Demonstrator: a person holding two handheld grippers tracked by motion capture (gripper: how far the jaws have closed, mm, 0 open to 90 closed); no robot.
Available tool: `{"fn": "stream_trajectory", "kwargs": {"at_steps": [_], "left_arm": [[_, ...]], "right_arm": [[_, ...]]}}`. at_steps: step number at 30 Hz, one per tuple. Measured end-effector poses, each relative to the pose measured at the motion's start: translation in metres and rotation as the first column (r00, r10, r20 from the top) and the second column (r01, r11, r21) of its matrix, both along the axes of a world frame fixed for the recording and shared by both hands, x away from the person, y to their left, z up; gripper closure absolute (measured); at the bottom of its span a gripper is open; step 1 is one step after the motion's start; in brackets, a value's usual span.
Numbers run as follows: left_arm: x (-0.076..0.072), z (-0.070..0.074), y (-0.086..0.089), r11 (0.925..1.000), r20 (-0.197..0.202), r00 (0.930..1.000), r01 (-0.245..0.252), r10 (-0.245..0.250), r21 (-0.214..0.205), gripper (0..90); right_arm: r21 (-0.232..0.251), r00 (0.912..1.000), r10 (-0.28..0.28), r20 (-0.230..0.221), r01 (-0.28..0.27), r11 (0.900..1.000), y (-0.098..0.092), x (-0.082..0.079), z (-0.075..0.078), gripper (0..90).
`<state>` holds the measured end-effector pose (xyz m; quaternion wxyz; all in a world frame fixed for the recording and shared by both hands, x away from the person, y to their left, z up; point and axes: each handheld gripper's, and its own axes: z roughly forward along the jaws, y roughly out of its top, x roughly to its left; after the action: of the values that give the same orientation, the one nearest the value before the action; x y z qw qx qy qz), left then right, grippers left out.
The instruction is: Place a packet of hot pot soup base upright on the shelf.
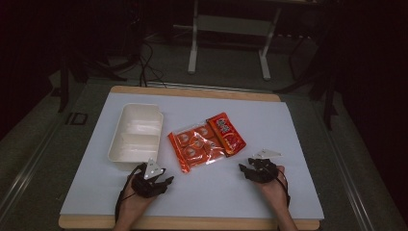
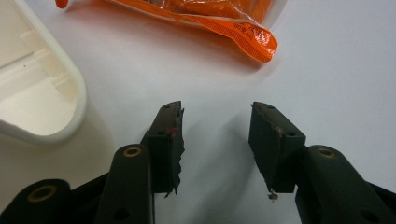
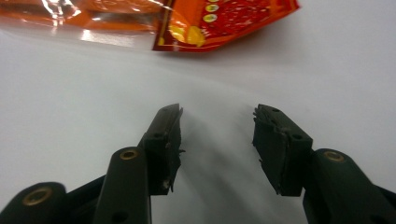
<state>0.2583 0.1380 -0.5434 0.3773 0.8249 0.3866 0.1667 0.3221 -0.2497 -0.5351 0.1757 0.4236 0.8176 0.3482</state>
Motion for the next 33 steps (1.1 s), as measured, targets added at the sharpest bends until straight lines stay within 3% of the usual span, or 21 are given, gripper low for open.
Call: {"fn": "stream_trajectory", "kwargs": {"at_steps": [5,21,33], "left_arm": [[-0.002,0.0,-0.002,0.9998,0.017,0.9998,0.01,-0.01,0.017,54.8],[-0.001,0.003,0.006,0.9992,0.039,0.9992,-0.011,0.012,-0.04,52.2],[0.001,0.002,0.007,0.9985,0.037,0.9988,-0.03,0.032,-0.046,50.9]], "right_arm": [[0.01,0.9996,0.021,-0.016,-0.021,0.9997,0.005,-0.001,0.0,48.7],[0.026,0.9977,0.06,-0.032,-0.059,0.9979,0.005,0.006,0.017,50.3],[0.007,0.9977,0.051,-0.044,-0.051,0.9987,0.007,0.028,0.025,45.9]]}}
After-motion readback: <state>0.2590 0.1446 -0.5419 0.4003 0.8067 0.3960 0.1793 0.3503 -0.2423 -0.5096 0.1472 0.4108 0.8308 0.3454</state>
